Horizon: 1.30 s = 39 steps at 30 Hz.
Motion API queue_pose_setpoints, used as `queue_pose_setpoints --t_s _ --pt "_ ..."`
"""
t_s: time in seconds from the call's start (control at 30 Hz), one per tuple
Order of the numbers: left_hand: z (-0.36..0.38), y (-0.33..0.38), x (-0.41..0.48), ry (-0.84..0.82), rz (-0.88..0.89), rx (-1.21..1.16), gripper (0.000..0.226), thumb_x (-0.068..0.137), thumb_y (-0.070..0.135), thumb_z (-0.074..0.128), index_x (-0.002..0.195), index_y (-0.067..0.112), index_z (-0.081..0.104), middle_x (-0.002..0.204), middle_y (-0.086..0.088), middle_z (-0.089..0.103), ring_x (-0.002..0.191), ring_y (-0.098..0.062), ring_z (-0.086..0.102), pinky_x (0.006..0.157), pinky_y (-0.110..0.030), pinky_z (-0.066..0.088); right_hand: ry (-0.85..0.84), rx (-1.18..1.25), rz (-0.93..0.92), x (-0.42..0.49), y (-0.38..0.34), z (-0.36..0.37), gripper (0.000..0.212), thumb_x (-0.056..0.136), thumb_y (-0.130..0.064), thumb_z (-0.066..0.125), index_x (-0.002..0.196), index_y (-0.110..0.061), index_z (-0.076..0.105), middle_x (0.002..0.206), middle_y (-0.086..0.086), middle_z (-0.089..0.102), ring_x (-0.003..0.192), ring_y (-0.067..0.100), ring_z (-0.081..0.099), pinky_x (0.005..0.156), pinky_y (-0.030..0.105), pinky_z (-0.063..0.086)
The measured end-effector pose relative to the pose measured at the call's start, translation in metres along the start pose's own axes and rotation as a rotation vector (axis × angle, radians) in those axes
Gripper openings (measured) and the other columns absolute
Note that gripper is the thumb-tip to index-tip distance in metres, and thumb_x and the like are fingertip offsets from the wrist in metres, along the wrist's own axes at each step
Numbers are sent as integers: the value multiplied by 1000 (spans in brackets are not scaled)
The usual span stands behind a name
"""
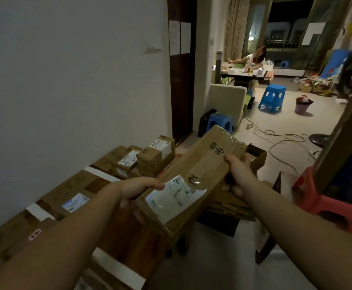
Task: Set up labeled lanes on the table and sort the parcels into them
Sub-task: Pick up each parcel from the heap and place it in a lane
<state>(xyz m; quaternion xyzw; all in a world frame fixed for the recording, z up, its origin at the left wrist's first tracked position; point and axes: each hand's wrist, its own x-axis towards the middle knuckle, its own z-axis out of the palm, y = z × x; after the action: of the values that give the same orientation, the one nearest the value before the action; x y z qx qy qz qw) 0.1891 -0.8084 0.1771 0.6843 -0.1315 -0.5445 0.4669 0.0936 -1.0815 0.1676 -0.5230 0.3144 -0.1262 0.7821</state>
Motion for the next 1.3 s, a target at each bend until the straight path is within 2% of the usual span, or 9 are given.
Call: queue_pose_setpoints --t_s 0.37,0.5,0.6,0.73,0.93,1.03,1.13,1.2,1.3 --pt "-57 12 77 265 25 -171 51 76 23 65 125 16 51 117 -20 64 107 -38 62 83 -49 53 -109 -290 6 160 -30 17 69 85 -30 65 142 -33 26 103 6 47 85 27 53 55 36 45" --pt "-47 13 117 634 65 -297 25 85 21 65 107 13 62 101 -10 71 95 -29 67 76 -44 56 -220 -442 16 221 -31 19 64 86 -33 64 140 -25 30 119 12 48 93 28 54 71 42 49" --pt "-35 16 147 1025 37 -333 24 81 22 70 104 17 62 93 -3 67 85 -20 65 62 -31 53 -265 -584 -15 256 -27 24 55 88 -34 61 133 -18 36 105 5 49 98 26 48 83 43 45" --pt "-26 21 178 1357 -8 -535 37 78 20 74 105 20 48 102 -3 55 91 -24 60 75 -38 56 -296 -694 -22 290 -21 33 47 89 -37 60 125 -12 43 90 -3 47 94 21 46 83 38 41" --pt "-32 23 196 1454 -16 -548 41 81 10 69 105 25 39 120 -9 48 97 -26 59 68 -34 57 -334 -764 8 331 -5 44 25 92 -35 57 101 -16 44 85 -3 49 77 15 47 77 37 38" --pt "-32 31 204 1450 -3 -516 43 85 9 65 118 23 42 112 -3 50 84 -17 60 47 -20 51 -351 -783 -28 352 -1 45 34 90 -39 56 105 -8 55 89 2 57 79 17 52 71 35 40" --pt "-24 36 212 1460 42 -516 48 87 8 62 127 23 41 110 3 51 77 -7 56 46 -15 48 -403 -859 -37 370 -2 47 49 85 -47 58 117 -9 56 106 9 60 96 27 56 82 41 46" --pt "-18 41 215 1523 21 -442 52 87 11 61 132 25 40 127 1 47 86 -8 55 53 -15 49 -475 -976 -121 379 -10 51 57 77 -52 58 113 -8 57 105 9 61 96 28 58 87 45 49" --pt "-8 47 219 1613 -130 -57 54 88 26 60 136 34 37 148 4 28 122 -17 44 80 -23 50 -625 -1206 -631 392 -18 57 57 73 -49 60 119 -15 52 115 7 55 107 27 51 92 48 47"
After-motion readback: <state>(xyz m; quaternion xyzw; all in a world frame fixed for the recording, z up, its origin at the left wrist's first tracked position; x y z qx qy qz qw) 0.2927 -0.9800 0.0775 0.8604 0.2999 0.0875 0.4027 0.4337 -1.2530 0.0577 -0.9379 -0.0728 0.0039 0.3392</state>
